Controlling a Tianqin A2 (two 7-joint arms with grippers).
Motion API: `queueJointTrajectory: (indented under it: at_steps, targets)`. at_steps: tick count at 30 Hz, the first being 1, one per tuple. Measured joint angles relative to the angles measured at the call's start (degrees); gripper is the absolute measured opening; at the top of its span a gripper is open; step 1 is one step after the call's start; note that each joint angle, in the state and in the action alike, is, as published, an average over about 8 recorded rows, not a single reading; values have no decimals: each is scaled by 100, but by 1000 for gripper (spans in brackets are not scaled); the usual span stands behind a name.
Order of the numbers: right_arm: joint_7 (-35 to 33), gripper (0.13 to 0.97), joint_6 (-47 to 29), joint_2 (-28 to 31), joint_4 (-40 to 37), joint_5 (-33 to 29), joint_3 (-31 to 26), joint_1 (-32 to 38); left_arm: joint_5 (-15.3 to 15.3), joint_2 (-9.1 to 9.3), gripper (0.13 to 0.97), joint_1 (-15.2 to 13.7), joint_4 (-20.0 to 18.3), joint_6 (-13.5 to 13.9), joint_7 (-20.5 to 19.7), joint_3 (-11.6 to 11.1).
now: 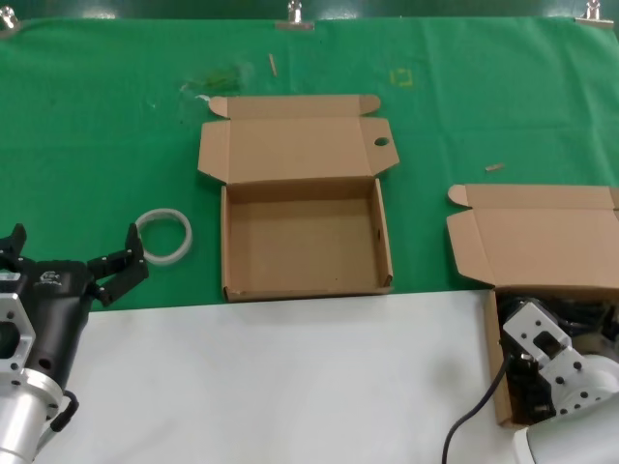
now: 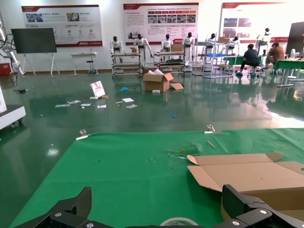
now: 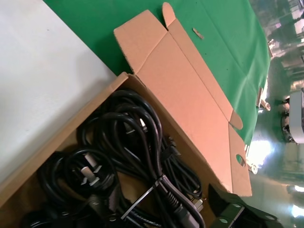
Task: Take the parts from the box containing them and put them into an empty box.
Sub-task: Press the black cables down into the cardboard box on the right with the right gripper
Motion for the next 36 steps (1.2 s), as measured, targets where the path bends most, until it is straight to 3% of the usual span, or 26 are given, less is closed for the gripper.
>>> queueJointTrajectory:
  at_steps: [7, 16, 32, 36]
  targets:
    - [-76, 699, -95, 15, -151, 20, 46, 135, 0, 0, 966, 0, 0, 0, 0, 0]
    - [-128, 854, -171, 17, -213, 90, 168, 186, 0, 0, 966, 0, 0, 0, 0, 0]
    - [-374, 854, -384, 16, -451, 154, 396, 313, 0, 0, 966, 0, 0, 0, 0, 0]
    - [-457, 790, -440, 16, -506, 175, 455, 344, 0, 0, 966, 0, 0, 0, 0, 0]
